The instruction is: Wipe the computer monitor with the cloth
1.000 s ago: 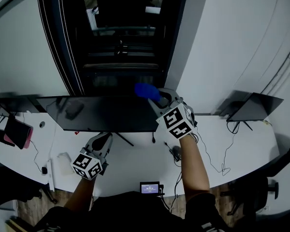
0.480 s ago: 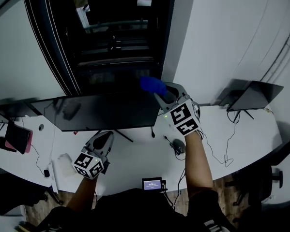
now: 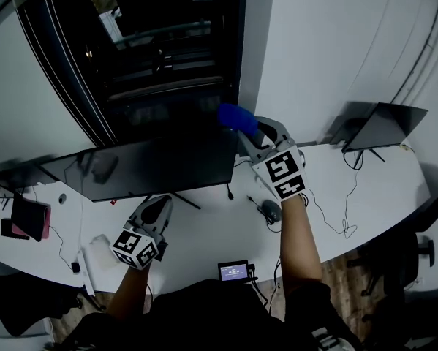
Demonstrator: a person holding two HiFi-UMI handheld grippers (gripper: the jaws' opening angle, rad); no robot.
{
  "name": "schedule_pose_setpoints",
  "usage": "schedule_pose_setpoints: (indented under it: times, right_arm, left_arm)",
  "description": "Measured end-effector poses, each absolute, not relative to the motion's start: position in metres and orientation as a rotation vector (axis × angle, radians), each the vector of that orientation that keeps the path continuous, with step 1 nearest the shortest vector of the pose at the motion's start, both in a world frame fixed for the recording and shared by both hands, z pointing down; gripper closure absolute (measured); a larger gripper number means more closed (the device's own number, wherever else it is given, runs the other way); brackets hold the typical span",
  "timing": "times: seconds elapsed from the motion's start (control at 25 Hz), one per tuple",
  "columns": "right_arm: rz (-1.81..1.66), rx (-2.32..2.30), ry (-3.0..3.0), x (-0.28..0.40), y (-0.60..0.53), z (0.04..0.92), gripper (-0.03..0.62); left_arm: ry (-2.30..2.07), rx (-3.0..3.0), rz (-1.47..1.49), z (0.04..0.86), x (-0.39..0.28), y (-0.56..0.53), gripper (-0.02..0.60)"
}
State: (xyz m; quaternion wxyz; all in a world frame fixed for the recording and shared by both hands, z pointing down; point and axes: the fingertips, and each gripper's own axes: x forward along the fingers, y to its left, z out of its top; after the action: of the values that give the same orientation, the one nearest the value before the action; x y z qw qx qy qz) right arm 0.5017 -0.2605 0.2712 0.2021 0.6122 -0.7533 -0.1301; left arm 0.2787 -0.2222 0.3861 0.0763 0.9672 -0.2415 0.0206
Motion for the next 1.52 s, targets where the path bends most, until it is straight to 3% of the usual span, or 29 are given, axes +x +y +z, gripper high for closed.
schedule_pose_setpoints:
  times: [0.84,1.52]
  right_arm:
    - [-0.094,1.965,-2.193,0.531,-0.253,0.301,0.48]
    - [-0.04,1.899,-2.09,0.522,-0.251,0.379,0.487]
  left_arm:
    - [-0.717,2.884,0.091,0.395,0.275,-0.217,0.588]
    - [-0.717,2.846,0.106,0.41,0.275,-0.22,0.588]
